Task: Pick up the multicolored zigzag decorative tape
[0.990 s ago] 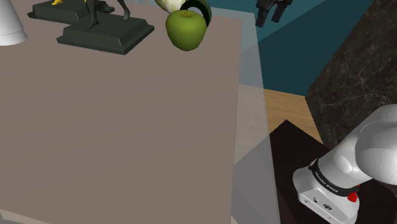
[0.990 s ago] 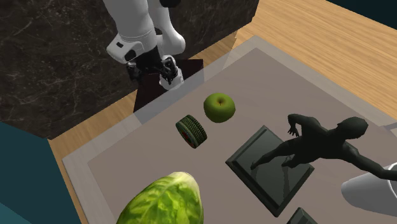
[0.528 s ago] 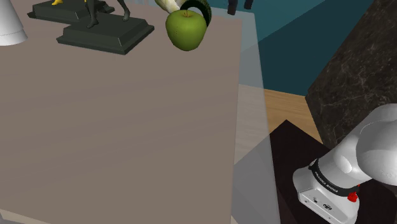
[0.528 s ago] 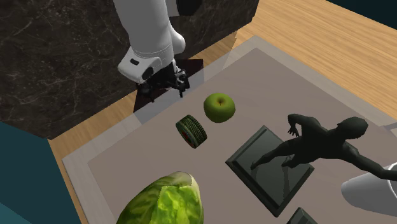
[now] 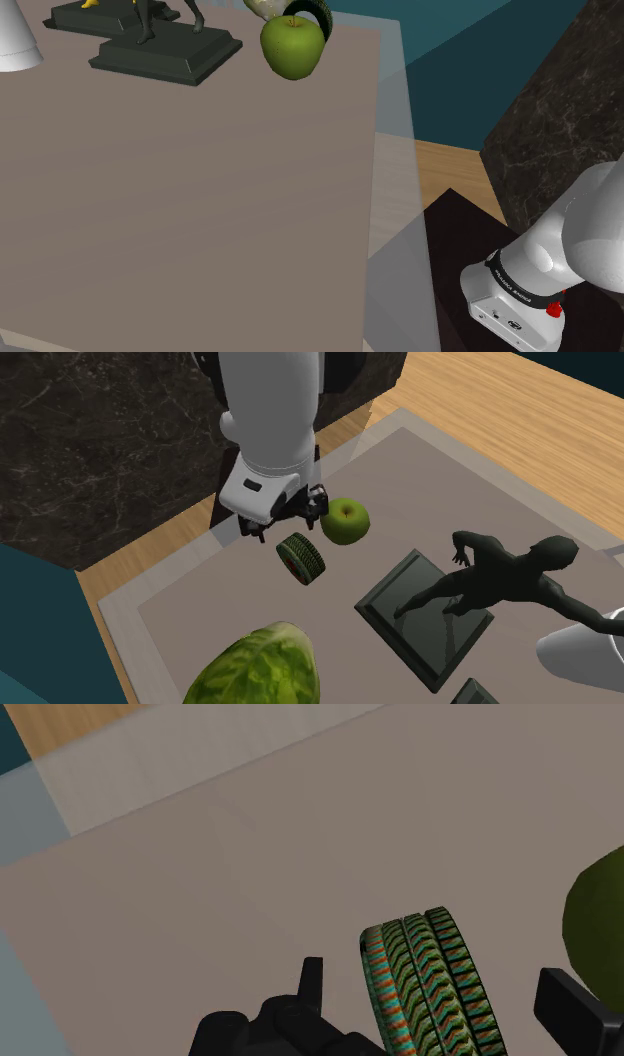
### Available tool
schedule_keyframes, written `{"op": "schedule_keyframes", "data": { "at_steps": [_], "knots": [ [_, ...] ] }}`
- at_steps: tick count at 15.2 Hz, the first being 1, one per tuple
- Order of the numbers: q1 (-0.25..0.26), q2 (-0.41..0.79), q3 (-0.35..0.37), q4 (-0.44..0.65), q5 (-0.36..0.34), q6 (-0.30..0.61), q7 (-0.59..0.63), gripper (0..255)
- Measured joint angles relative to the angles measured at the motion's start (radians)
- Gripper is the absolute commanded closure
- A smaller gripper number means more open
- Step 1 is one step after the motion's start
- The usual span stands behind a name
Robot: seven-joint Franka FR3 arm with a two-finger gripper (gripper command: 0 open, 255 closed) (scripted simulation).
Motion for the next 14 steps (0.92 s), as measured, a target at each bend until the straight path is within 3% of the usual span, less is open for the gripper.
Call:
{"op": "schedule_keyframes", "data": {
  "at_steps": [7,8,14],
  "knots": [
    [0.000,-0.023,0.001,-0.119,0.002,0.096,0.002,0],
    [-0.001,-0.025,0.001,-0.128,0.002,0.102,0.001,255],
    [-0.001,-0.030,0.000,-0.136,0.002,0.108,0.001,255]
  ]
}}
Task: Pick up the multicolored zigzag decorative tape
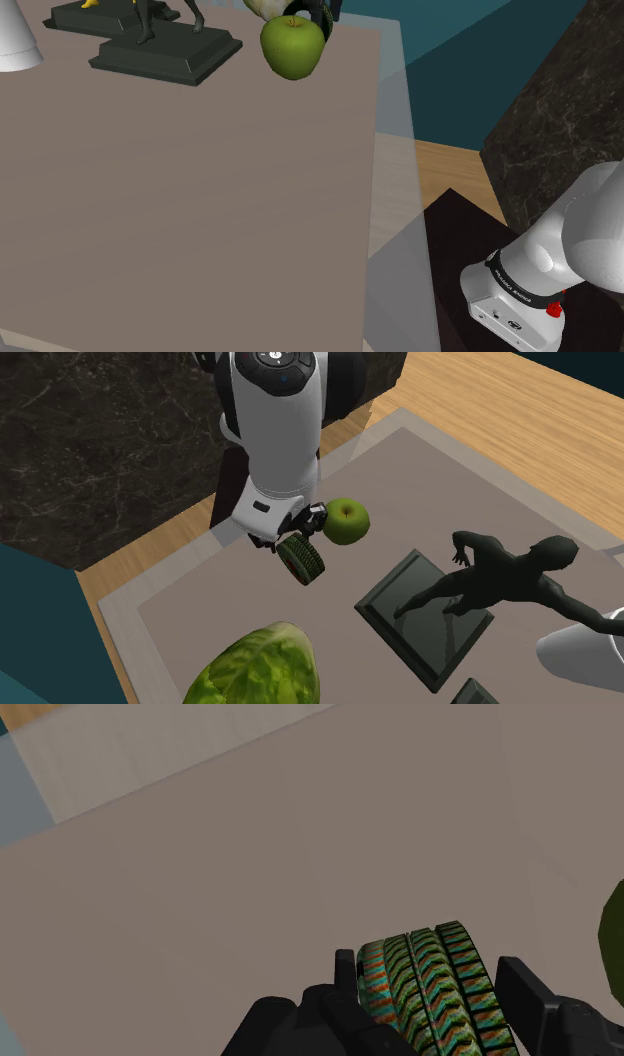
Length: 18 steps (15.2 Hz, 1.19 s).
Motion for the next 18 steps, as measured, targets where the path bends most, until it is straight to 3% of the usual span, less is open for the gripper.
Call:
{"op": "schedule_keyframes", "data": {
  "at_steps": [6,18],
  "knots": [
    [0.002,0.006,0.001,0.021,0.000,-0.016,0.001,255],
    [0.016,0.115,0.006,0.337,-0.018,-0.225,-0.001,255]
  ]
}}
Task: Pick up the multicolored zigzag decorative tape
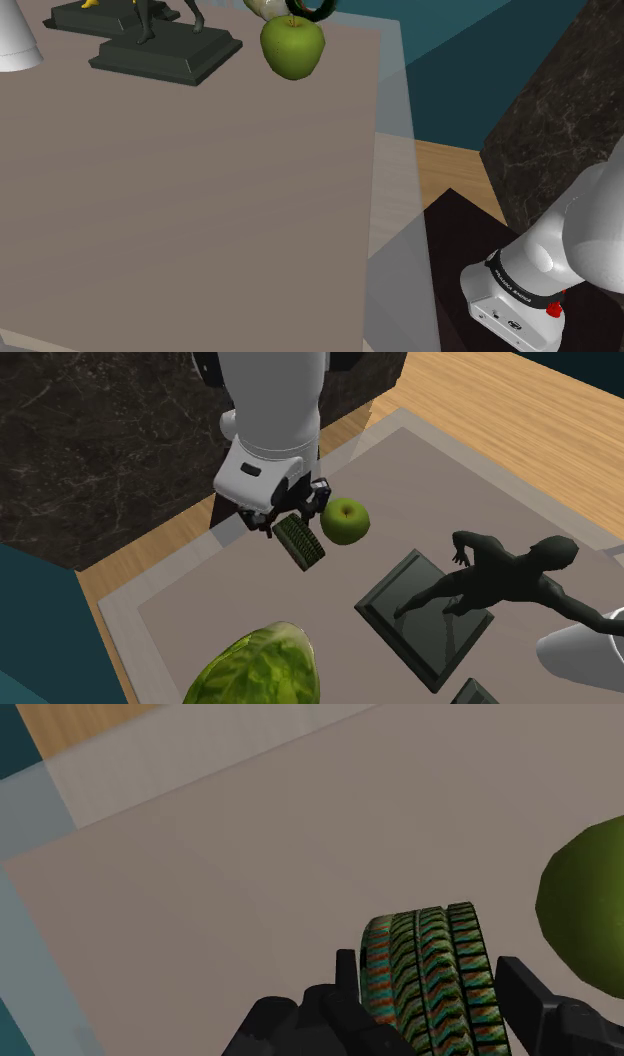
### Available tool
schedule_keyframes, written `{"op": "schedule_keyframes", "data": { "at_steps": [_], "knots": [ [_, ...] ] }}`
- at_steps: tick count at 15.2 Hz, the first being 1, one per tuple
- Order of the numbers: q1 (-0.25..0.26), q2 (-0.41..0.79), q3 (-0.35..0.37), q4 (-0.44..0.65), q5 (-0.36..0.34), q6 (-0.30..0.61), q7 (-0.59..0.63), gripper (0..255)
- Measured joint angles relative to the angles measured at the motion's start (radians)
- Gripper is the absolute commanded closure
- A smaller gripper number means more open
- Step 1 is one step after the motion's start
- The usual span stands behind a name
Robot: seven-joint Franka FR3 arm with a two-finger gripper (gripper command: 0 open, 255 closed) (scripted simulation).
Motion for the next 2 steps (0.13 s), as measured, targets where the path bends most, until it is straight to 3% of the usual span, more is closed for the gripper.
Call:
{"op": "schedule_keyframes", "data": {
  "at_steps": [2],
  "knots": [
    [0.004,0.029,0.001,0.068,-0.005,-0.039,-0.001,255]
  ]
}}
